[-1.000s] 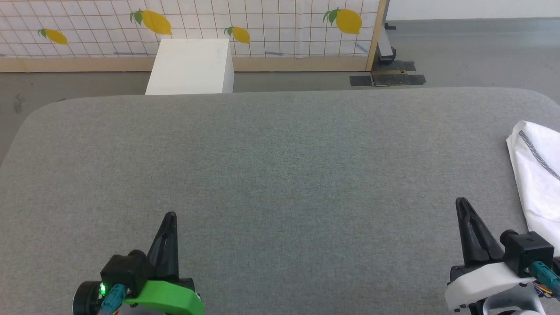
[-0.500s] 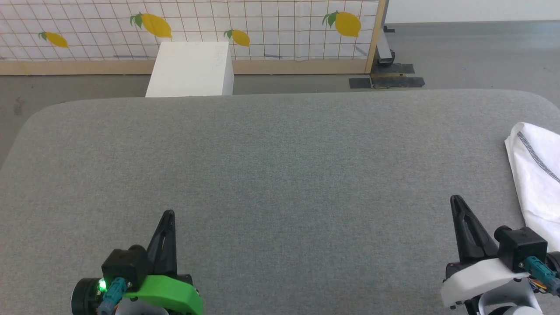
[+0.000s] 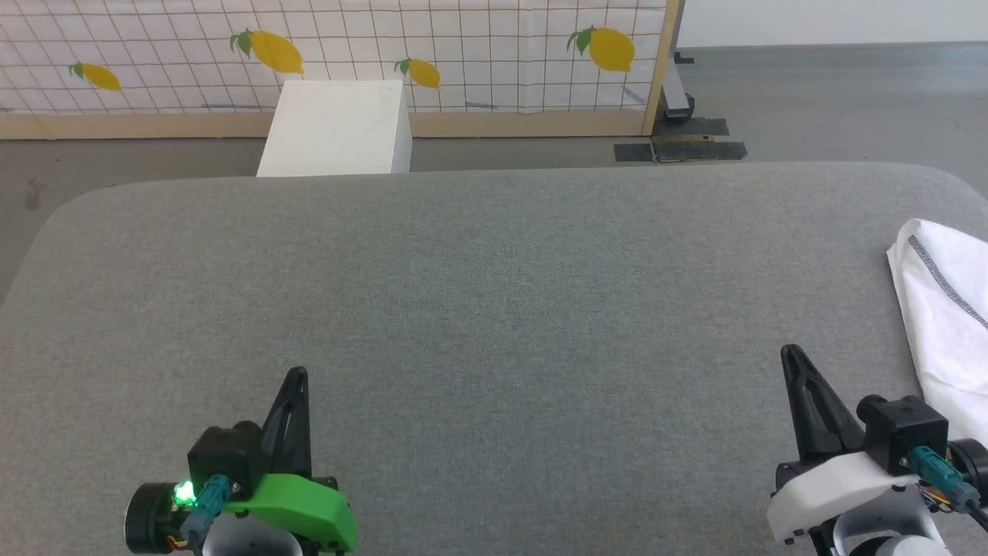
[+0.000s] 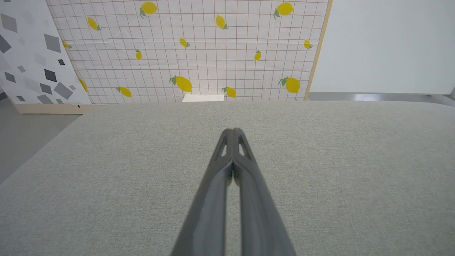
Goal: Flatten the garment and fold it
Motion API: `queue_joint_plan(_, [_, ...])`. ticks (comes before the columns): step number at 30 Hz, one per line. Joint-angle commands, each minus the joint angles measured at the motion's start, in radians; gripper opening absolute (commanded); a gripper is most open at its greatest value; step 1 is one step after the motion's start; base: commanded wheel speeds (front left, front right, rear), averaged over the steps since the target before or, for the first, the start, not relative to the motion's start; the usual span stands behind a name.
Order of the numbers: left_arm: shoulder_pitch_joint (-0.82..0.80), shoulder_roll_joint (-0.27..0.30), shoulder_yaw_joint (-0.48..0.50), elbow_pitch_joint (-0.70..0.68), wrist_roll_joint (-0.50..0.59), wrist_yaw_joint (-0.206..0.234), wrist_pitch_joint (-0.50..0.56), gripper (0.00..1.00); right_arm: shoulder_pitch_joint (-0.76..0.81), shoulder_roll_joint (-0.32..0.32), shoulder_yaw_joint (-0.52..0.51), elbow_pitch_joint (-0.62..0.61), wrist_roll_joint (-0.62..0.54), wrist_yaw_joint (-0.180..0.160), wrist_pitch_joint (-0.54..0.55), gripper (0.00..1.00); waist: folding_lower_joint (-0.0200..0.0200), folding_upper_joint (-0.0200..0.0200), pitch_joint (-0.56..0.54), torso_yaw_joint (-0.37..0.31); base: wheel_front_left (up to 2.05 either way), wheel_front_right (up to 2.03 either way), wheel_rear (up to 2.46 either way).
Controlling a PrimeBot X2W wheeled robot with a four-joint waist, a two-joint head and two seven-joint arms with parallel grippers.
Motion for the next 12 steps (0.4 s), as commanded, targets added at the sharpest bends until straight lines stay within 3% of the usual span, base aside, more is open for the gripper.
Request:
queue_joint_plan(1, [-0.02,-0.004,0.007,0.005,0.013,0.003,0.005,0.0,-0.02,0.001,0.004,0.005,-0.006,-0.001,0.005,0.0,0.0,-0.0001,-0.001,0.0,0.0,0.0,0.0])
queue_joint_plan(12, [-0.033,-0.009,0.017,0.016,0.037,0.004,0.027,0.0,-0.029,0.002,0.015,0.013,-0.009,-0.001,0.014,0.0,0.0,-0.0001,-0.007,-0.001,0.0,0.0,0.0])
